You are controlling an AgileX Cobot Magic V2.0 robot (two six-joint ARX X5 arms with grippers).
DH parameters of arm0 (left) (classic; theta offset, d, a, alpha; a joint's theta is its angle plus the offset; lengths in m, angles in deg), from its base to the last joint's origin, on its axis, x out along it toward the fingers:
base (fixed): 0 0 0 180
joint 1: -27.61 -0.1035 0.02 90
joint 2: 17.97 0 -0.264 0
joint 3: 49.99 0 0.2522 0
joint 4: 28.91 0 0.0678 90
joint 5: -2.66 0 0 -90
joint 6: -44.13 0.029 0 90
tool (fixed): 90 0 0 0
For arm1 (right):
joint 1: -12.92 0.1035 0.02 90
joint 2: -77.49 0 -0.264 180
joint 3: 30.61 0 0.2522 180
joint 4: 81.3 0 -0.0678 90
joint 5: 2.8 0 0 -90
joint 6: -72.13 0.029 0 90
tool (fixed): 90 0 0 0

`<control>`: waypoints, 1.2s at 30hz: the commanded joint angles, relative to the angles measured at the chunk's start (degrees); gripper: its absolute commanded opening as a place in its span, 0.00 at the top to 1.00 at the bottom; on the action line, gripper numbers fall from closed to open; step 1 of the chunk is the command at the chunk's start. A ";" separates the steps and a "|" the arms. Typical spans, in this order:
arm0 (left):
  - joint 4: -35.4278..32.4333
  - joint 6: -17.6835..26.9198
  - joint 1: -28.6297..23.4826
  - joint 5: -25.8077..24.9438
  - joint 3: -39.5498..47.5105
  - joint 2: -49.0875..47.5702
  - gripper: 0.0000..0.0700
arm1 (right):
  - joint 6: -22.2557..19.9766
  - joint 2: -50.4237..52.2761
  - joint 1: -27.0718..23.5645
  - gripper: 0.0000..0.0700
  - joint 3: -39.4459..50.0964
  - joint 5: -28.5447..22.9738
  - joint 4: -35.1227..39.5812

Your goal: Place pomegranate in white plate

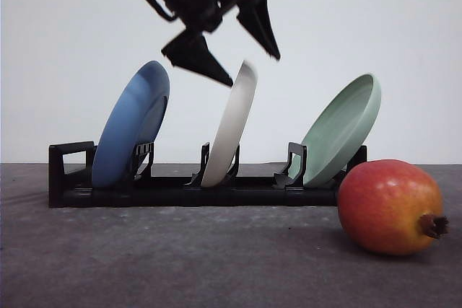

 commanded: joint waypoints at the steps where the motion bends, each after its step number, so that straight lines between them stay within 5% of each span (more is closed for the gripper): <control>1: -0.47 0.28 0.57 0.25 -1.55 1.62 0.21 | 0.68 -0.20 -0.02 0.19 -0.96 0.15 0.05; 5: -0.17 -0.26 0.63 -0.23 -1.55 3.26 0.25 | 0.70 -0.20 -0.02 0.19 -0.96 0.15 -0.57; 10: -0.65 -0.26 1.18 -0.19 -1.59 3.21 0.78 | 0.66 -0.20 -0.02 0.19 -0.96 0.15 -1.18; 13: -0.01 -0.27 1.22 -0.21 -2.08 3.21 0.98 | 0.66 -0.20 -0.02 0.19 -0.96 0.15 -1.20; 26: 3.88 -2.82 1.75 -1.11 -5.24 1.32 1.00 | 0.66 -0.20 -0.02 0.19 -0.96 0.15 -1.20; 36: 10.28 -0.72 5.47 -3.20 -5.99 -11.17 1.00 | 0.63 -0.20 -0.02 0.19 -0.96 0.15 -1.20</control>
